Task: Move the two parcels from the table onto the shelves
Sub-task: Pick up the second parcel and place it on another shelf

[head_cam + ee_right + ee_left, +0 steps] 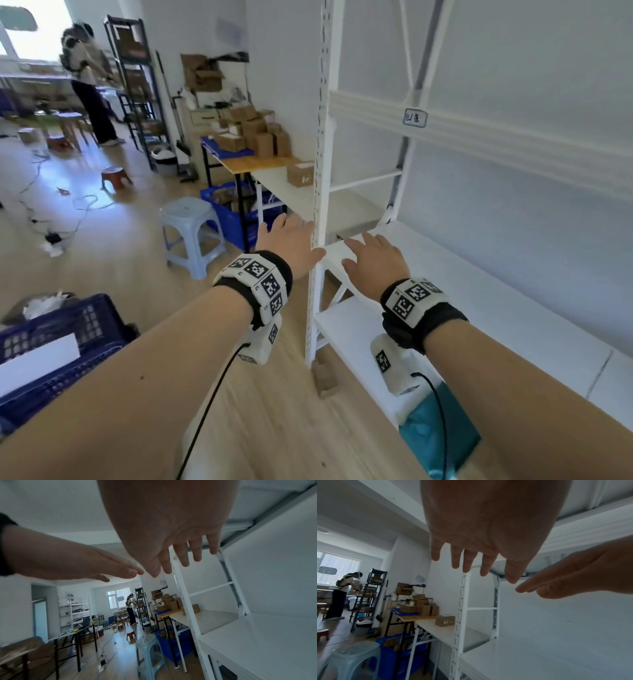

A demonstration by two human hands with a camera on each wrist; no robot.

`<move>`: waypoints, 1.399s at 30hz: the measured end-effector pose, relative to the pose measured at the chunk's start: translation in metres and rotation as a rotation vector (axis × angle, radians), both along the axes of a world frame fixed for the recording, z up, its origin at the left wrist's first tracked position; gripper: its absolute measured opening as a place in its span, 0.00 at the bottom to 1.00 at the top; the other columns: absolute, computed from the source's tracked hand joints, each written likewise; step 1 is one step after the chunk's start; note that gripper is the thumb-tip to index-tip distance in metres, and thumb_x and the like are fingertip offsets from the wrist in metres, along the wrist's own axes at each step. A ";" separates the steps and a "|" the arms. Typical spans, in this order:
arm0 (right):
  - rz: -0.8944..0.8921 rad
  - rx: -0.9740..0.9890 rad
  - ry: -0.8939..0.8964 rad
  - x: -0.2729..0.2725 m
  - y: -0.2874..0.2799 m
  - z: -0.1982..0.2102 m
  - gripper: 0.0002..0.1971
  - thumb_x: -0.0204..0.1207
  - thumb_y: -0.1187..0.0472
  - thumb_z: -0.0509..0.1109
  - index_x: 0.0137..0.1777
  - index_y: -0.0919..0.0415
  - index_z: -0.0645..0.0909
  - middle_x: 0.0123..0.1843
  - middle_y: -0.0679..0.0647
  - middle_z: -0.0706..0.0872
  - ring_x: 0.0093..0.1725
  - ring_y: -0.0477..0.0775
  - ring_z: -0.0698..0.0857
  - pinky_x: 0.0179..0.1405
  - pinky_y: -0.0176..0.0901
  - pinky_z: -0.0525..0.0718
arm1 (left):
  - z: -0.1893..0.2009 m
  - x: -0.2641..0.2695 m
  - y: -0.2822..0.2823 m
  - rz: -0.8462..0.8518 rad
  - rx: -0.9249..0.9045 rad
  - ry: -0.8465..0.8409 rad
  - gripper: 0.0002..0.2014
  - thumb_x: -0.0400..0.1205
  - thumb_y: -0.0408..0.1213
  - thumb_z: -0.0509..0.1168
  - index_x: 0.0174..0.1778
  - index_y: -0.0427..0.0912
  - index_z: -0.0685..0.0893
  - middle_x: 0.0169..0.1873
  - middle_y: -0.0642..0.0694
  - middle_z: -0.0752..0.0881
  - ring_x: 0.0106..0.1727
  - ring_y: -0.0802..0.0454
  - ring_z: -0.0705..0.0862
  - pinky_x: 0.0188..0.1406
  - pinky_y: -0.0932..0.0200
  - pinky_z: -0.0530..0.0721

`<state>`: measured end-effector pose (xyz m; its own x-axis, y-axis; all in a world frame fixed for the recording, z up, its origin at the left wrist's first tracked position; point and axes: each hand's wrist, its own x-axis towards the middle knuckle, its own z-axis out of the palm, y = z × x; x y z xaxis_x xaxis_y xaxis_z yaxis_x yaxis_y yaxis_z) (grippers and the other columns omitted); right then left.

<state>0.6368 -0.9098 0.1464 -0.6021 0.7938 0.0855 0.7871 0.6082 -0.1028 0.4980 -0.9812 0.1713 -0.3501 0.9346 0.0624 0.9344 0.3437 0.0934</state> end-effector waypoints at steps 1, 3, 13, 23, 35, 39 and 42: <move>0.009 0.005 -0.002 -0.017 0.007 -0.001 0.26 0.83 0.50 0.52 0.82 0.51 0.64 0.82 0.59 0.67 0.81 0.61 0.63 0.77 0.56 0.63 | -0.002 -0.017 0.006 0.006 0.004 -0.002 0.31 0.85 0.56 0.53 0.84 0.48 0.60 0.85 0.42 0.59 0.86 0.42 0.54 0.81 0.37 0.54; 0.022 0.006 -0.003 -0.055 0.021 0.001 0.26 0.83 0.50 0.53 0.81 0.51 0.66 0.81 0.59 0.68 0.81 0.62 0.64 0.78 0.57 0.63 | -0.005 -0.055 0.018 0.024 0.007 0.000 0.32 0.85 0.57 0.51 0.84 0.49 0.59 0.85 0.42 0.58 0.86 0.42 0.54 0.81 0.37 0.54; 0.015 0.057 0.101 -0.240 0.080 0.017 0.21 0.84 0.56 0.54 0.74 0.58 0.77 0.74 0.58 0.78 0.74 0.61 0.74 0.73 0.53 0.71 | -0.007 -0.233 0.074 0.016 0.025 -0.035 0.31 0.85 0.55 0.53 0.83 0.48 0.61 0.84 0.44 0.61 0.85 0.43 0.56 0.82 0.37 0.55; -0.008 0.029 0.053 -0.356 0.145 0.000 0.19 0.82 0.60 0.54 0.64 0.60 0.84 0.66 0.60 0.85 0.67 0.63 0.80 0.65 0.53 0.79 | -0.030 -0.348 0.144 0.037 -0.070 -0.106 0.32 0.83 0.55 0.56 0.83 0.48 0.62 0.83 0.41 0.63 0.82 0.38 0.62 0.79 0.36 0.63; -0.097 -0.182 0.026 -0.495 0.354 -0.035 0.22 0.82 0.59 0.55 0.75 0.53 0.76 0.76 0.58 0.78 0.74 0.62 0.76 0.72 0.53 0.74 | -0.051 -0.492 0.348 -0.074 -0.177 -0.042 0.31 0.84 0.55 0.56 0.82 0.48 0.64 0.82 0.42 0.65 0.83 0.40 0.62 0.78 0.38 0.62; -0.153 -0.211 0.042 -0.532 0.440 -0.029 0.23 0.82 0.57 0.55 0.77 0.49 0.73 0.79 0.55 0.75 0.77 0.60 0.72 0.74 0.52 0.71 | -0.043 -0.532 0.436 -0.137 -0.187 -0.005 0.31 0.84 0.54 0.55 0.83 0.49 0.62 0.82 0.42 0.65 0.83 0.41 0.63 0.77 0.38 0.64; -0.164 -0.181 0.042 -0.553 0.496 -0.025 0.23 0.81 0.58 0.54 0.75 0.51 0.76 0.77 0.57 0.77 0.75 0.62 0.74 0.73 0.54 0.73 | -0.046 -0.556 0.493 -0.175 -0.184 -0.023 0.31 0.84 0.53 0.56 0.84 0.49 0.61 0.83 0.42 0.63 0.84 0.42 0.60 0.79 0.39 0.62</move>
<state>0.0835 -0.4142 0.1216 -0.4627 0.8854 -0.0450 0.8666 0.4410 -0.2334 -0.0576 -0.4887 0.1248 -0.1815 0.9760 -0.1200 0.9795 0.1903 0.0663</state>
